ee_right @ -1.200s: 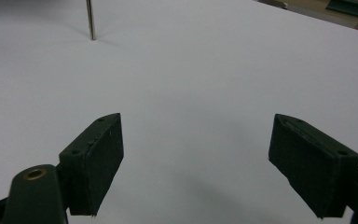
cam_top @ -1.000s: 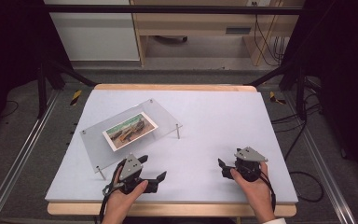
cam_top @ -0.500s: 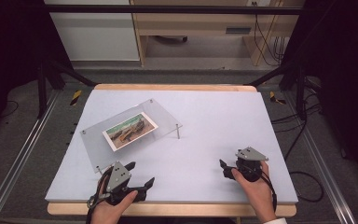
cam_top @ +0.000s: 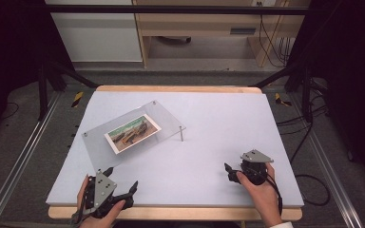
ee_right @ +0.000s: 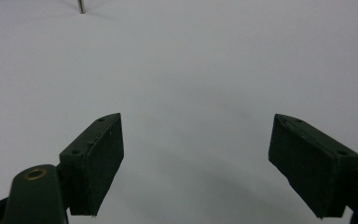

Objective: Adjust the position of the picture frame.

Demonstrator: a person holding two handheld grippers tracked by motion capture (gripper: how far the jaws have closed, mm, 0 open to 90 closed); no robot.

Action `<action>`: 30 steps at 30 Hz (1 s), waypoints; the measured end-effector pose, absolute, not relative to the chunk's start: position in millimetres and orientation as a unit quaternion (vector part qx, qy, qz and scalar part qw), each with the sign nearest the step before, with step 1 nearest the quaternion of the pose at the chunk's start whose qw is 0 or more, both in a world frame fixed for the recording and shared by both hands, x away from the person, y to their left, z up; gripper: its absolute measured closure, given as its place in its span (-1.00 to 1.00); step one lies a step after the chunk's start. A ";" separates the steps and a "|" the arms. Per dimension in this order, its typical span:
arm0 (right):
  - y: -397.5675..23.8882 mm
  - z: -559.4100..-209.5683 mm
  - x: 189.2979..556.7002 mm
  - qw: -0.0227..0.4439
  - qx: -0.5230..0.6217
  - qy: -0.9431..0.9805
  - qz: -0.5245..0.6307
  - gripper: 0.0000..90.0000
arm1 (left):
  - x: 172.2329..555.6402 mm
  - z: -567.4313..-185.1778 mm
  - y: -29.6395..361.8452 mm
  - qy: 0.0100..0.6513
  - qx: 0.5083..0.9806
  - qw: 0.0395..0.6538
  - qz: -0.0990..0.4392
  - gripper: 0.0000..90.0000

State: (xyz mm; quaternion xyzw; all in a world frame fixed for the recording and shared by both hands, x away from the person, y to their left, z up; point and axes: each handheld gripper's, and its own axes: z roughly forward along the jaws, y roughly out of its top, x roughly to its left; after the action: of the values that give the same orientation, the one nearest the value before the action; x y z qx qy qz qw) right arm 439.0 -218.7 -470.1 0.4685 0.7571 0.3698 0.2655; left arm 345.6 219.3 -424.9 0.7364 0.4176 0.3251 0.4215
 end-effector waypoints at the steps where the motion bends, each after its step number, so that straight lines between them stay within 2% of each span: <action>1: -219.0 -470.1 438.9 0.267 0.468 0.757 0.370 -0.60 | 345.1 -424.8 222.5 0.424 0.732 0.423 0.325 -0.75; 10: -219.0 -470.8 440.1 0.265 0.468 0.759 0.366 -0.60 | 341.3 -424.3 248.3 0.472 0.708 0.396 0.346 -0.75; 19: -218.6 -471.4 440.4 0.259 0.472 0.760 0.364 -0.61 | 342.5 -428.7 253.3 0.489 0.708 0.351 0.371 -0.70; 30: -220.1 -471.5 442.0 0.261 0.469 0.760 0.367 -0.61 | 357.9 -446.1 278.1 0.535 0.701 0.354 0.311 -0.55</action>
State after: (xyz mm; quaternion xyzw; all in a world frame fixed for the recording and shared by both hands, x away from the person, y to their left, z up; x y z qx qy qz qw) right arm 442.0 -220.1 -471.5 0.4692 0.7597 0.3665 0.2613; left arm 357.9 278.1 -446.1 0.7007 0.5355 0.3113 0.3542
